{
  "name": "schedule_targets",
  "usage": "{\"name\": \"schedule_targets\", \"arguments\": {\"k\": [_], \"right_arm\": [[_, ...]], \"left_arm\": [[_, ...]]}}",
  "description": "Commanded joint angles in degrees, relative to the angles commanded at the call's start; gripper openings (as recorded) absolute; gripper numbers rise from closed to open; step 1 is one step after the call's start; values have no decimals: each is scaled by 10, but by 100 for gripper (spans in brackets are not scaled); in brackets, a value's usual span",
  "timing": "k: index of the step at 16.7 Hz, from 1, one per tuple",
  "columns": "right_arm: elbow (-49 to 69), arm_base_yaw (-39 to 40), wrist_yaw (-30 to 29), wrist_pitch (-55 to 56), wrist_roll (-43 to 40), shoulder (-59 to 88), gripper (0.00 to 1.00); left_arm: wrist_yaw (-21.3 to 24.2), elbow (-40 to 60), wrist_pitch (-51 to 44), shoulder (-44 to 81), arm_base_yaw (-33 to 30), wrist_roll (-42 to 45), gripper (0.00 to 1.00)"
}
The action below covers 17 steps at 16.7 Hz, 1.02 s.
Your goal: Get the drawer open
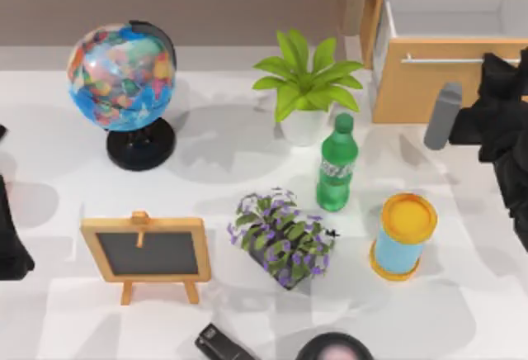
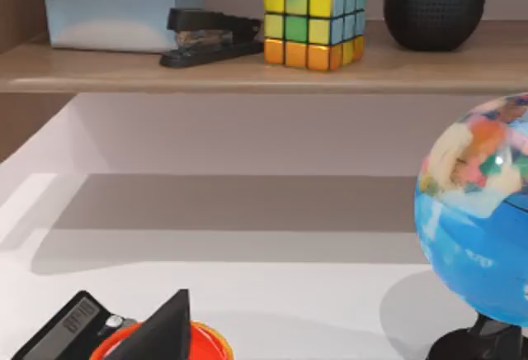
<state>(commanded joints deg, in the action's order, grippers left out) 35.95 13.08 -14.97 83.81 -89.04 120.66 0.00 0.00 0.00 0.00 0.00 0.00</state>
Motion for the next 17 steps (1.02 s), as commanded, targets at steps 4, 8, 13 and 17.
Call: {"name": "schedule_targets", "arguments": {"k": [4, 8, 13, 17], "right_arm": [[-63, 13, -12, 40, 1, -25, 0], [-62, 12, -11, 40, 1, -23, 0], [-120, 17, -29, 72, 1, -42, 0], [-188, 38, -50, 123, 2, -59, 0]], "left_arm": [[0, 0, 0, 0, 0, 0, 100], [0, 0, 0, 0, 0, 0, 100], [0, 0, 0, 0, 0, 0, 100], [0, 0, 0, 0, 0, 0, 100]]}}
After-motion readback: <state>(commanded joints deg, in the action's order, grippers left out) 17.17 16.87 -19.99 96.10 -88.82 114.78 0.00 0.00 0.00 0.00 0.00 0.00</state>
